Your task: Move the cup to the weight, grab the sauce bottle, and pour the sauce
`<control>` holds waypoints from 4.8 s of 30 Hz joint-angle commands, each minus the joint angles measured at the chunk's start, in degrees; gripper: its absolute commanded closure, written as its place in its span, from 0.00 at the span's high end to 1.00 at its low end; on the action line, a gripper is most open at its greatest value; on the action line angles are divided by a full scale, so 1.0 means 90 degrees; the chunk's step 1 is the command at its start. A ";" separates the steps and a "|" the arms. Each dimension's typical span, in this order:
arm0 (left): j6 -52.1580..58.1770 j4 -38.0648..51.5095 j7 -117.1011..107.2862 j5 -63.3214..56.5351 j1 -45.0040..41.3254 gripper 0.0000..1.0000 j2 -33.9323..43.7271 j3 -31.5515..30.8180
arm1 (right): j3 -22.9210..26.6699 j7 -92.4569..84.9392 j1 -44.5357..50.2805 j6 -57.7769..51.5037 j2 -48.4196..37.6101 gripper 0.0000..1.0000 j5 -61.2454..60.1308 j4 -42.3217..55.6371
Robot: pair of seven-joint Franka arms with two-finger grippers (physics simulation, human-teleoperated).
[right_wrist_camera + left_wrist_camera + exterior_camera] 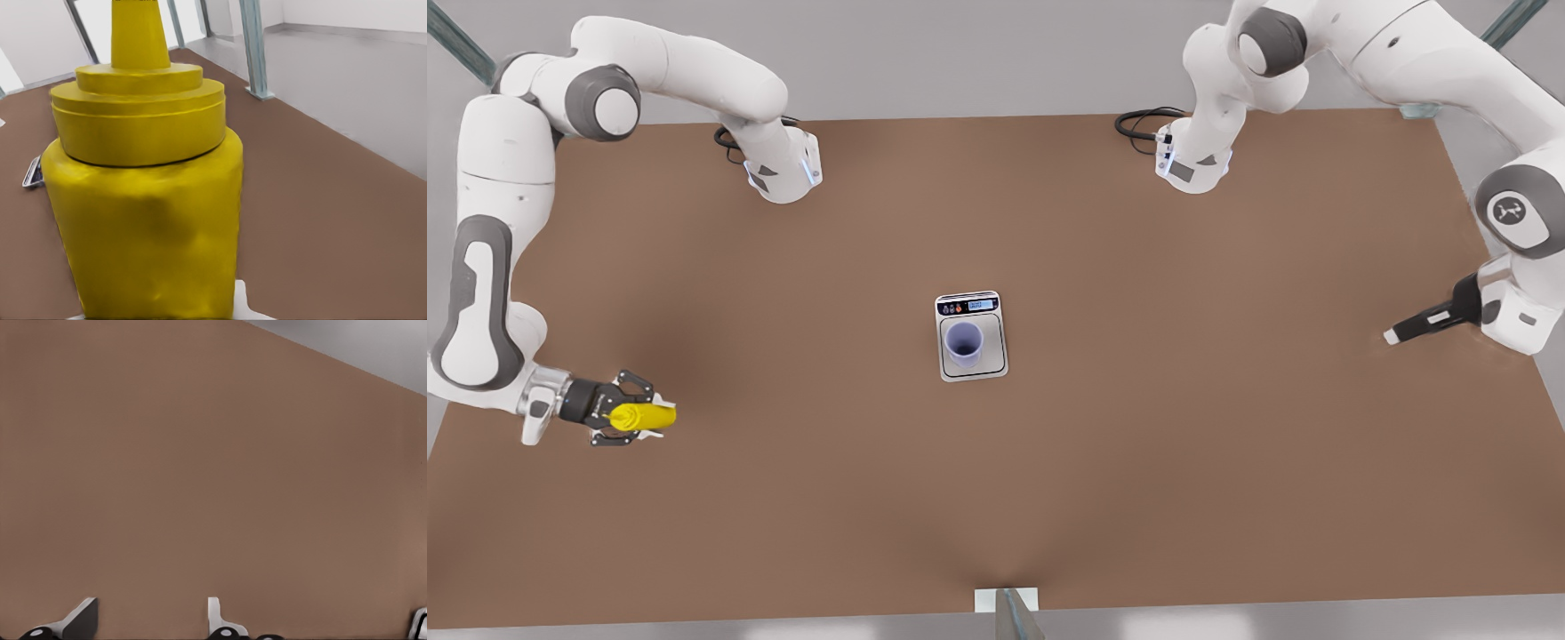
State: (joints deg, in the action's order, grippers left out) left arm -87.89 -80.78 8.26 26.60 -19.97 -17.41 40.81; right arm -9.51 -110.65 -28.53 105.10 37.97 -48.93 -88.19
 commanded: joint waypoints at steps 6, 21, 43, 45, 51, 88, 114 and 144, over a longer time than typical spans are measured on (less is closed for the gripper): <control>0.0342 0.0224 -0.0253 -0.2535 0.2063 1.00 0.0910 -0.3859 | 0.0002 0.1748 0.1967 0.1455 -0.0351 0.52 0.1529 0.0493; 0.0449 0.0333 -0.0663 -0.2477 0.1975 1.00 0.0597 -0.3958 | -0.0008 0.9013 0.5386 0.3429 -0.2050 0.51 0.8375 -0.1167; 0.0273 0.0333 -0.0644 -0.2467 0.1946 1.00 0.0499 -0.3977 | -0.0027 1.3926 0.8238 -0.1004 -0.1953 0.51 1.4801 -0.3014; 0.0264 0.0352 -0.0644 -0.2467 0.1897 1.00 0.0499 -0.4026 | -0.0027 1.3984 0.8326 -0.1444 -0.1689 0.51 1.5133 -0.3014; 0.0234 0.0362 -0.0703 -0.2546 0.1731 1.00 0.0451 -0.4036 | -0.0027 1.3984 0.8472 -0.2264 -0.1220 0.51 1.5553 -0.2984; -0.0166 0.0743 -0.0868 -0.2536 0.1604 1.00 0.0294 -0.3841 | -0.0027 1.3779 0.6705 0.0118 -0.1533 0.51 1.4431 -0.2506; -0.0391 0.0694 -0.0927 -0.2253 0.1604 1.00 -0.0018 -0.3577 | -0.0037 -0.0653 0.2682 0.1780 -0.0684 0.51 -0.0666 -0.1617; -0.0401 0.0704 -0.0888 -0.2262 0.1604 1.00 -0.0038 -0.3577 | -0.0008 -0.2304 0.1558 0.0558 0.1143 0.52 -0.1702 -0.0631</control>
State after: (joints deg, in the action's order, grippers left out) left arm -91.63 -74.45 0.01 6.24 -5.54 -17.81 8.61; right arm -9.57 -131.69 -14.59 110.18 48.25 -64.20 -93.90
